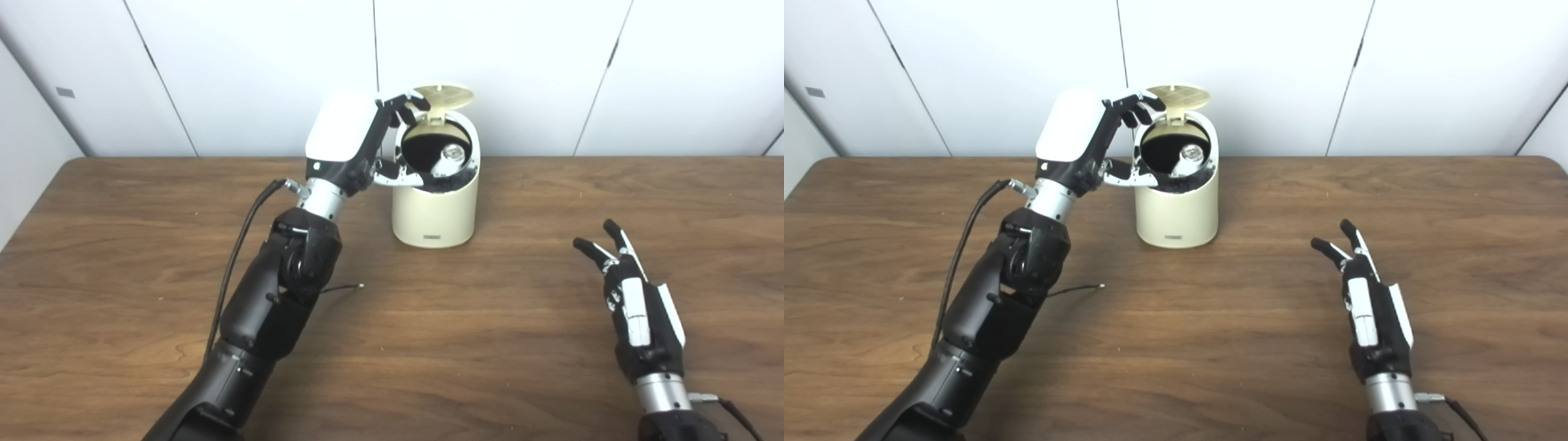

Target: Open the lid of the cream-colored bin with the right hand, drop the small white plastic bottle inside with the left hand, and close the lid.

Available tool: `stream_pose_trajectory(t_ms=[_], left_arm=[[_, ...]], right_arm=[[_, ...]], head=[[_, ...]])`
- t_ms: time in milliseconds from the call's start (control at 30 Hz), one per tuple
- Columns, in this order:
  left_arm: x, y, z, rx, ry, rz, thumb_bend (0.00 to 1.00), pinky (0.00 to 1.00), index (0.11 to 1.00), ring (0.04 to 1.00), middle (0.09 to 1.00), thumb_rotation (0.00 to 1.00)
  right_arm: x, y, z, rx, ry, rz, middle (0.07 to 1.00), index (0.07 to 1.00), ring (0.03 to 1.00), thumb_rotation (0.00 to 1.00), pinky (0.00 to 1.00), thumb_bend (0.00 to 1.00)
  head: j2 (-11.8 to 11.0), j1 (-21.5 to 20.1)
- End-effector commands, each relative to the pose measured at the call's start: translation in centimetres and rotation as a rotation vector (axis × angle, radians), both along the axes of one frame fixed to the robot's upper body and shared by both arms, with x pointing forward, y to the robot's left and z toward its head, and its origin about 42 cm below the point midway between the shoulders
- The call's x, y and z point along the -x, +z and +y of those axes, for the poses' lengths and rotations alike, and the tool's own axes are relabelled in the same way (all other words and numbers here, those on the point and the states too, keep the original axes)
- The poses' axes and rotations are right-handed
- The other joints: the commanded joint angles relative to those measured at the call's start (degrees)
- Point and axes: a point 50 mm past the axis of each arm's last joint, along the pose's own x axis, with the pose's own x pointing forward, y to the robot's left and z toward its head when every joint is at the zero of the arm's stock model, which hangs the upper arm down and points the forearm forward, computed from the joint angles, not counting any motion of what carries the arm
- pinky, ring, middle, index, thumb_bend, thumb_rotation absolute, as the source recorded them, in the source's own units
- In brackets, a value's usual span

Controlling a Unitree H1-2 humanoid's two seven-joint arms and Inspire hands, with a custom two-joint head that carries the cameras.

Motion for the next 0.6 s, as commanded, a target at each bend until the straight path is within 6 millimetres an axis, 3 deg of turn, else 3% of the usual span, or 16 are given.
stream_pose_trajectory(t_ms=[0,400,567], left_arm=[[0.3,2.6,0.0,0.060,-0.022,-0.110,1.00,0.50,0.628,0.530,0.554,0.16],[3.7,3.5,3.2,0.289,0.001,-0.066,1.00,0.37,0.552,0.439,0.510,0.11],[4.5,2.7,5.3,0.476,0.005,0.085,0.94,0.35,0.549,0.446,0.543,0.07]], right_arm=[[0.2,-0.4,0.0,-0.008,0.004,-0.007,0.803,0.949,0.895,0.97,1.00,0.62],[0.2,-0.4,-0.3,-0.013,0.004,-0.010,0.811,0.949,0.889,0.96,1.00,0.64],[0.4,-0.3,-0.5,0.000,-0.009,-0.006,0.823,0.940,0.895,0.97,1.00,0.65]], head=[[0.1,0.1],[0.4,0.4],[0.5,0.1]])
